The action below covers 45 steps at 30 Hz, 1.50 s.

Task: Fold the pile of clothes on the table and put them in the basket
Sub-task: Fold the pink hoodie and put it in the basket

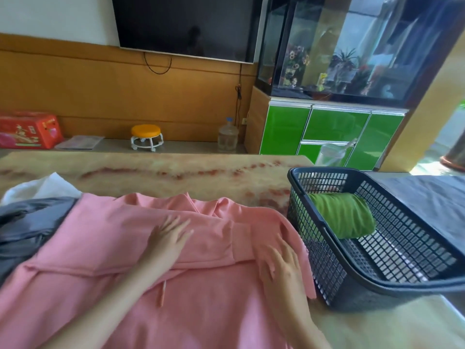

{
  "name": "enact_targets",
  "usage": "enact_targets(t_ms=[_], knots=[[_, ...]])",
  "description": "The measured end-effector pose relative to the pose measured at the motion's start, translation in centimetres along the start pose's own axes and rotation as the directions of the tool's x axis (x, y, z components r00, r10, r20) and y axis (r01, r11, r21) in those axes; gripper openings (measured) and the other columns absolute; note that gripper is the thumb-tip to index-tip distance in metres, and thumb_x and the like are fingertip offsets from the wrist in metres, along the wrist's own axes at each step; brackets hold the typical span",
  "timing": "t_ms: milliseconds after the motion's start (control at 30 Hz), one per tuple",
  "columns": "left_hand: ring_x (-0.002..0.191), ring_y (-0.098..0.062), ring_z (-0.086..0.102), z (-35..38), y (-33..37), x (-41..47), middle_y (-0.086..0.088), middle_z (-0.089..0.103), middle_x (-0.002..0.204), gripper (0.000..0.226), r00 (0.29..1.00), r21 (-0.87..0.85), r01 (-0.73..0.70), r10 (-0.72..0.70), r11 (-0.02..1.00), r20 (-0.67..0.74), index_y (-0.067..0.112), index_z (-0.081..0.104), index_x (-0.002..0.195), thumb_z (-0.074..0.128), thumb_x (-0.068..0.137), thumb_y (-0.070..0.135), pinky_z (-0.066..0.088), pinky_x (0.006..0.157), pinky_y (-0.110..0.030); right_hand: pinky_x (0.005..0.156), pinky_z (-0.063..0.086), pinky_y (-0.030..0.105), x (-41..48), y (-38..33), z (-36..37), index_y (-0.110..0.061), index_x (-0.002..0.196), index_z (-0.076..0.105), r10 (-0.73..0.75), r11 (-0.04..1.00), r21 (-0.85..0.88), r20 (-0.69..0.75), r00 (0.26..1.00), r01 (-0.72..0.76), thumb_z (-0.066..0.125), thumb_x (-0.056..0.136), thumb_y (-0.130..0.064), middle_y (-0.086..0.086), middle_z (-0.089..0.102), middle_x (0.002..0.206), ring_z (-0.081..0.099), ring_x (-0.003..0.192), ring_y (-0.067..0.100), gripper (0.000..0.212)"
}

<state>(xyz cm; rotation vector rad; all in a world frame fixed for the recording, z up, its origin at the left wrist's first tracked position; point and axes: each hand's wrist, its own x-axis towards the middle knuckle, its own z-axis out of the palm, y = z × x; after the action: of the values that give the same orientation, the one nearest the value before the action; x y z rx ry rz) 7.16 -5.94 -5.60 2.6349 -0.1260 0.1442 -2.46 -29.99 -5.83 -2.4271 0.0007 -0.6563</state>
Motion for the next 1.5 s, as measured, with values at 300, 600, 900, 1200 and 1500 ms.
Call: enact_targets(t_ms=[300,600,900,1200,1500], knots=[[0.143,-0.013,0.019,3.0,7.9,-6.7,0.003,0.034,0.151,0.041,0.972,-0.303,-0.152,0.197,0.941,0.125,0.024,0.045,0.138,0.040,0.099,0.036,0.015,0.117,-0.030,0.109,0.027,0.037,-2.5,1.5,-4.1,-0.013,0.110,0.064,0.466,0.870,0.031,0.274,0.841,-0.492,0.045,0.092,-0.033,0.023,0.030,0.147,0.024,0.138,0.032,0.032],[0.145,-0.010,-0.001,6.1,9.0,-13.2,0.008,0.005,0.158,0.053,0.831,-0.087,-0.301,0.306,0.950,0.464,0.033,0.013,0.149,0.032,0.100,0.040,-0.001,0.116,-0.034,0.076,0.042,0.034,-2.9,2.8,-3.5,-0.013,0.099,0.067,0.293,0.952,-0.122,0.120,0.948,-0.279,0.050,0.088,-0.012,0.002,0.058,0.103,0.053,0.098,0.026,0.020],[0.134,-0.012,0.039,1.7,11.9,-7.8,0.005,0.040,0.146,0.035,0.989,-0.915,0.118,0.038,0.387,0.144,0.035,0.039,0.134,0.039,0.099,0.029,0.037,0.109,-0.034,0.083,0.048,0.023,5.0,-4.2,-7.4,-0.013,0.114,0.066,0.102,0.892,0.415,0.203,0.974,-0.180,0.041,0.089,-0.002,-0.002,0.061,0.103,0.059,0.095,0.012,0.037],[0.107,-0.017,0.060,4.4,10.5,-5.6,0.001,0.063,0.116,0.040,0.975,-0.898,0.205,-0.161,0.389,0.153,0.022,0.056,0.124,0.064,0.087,0.011,0.049,0.096,-0.039,0.073,0.053,0.019,2.5,-1.8,-2.9,-0.007,0.128,0.050,0.091,0.568,0.644,0.569,0.817,-0.512,0.030,0.079,0.031,0.013,0.056,0.129,0.066,0.094,0.007,0.065],[0.077,-0.017,0.052,4.6,7.9,-3.5,-0.003,0.061,0.079,0.013,0.919,-0.883,0.232,-0.389,0.407,0.063,0.015,0.064,0.082,0.062,0.084,0.002,0.041,0.071,-0.030,0.117,0.019,0.038,3.5,5.0,-2.3,-0.026,0.145,0.034,0.085,0.996,-0.031,0.461,0.883,-0.079,0.052,0.084,0.005,-0.008,0.027,0.152,0.012,0.145,0.019,0.071]])
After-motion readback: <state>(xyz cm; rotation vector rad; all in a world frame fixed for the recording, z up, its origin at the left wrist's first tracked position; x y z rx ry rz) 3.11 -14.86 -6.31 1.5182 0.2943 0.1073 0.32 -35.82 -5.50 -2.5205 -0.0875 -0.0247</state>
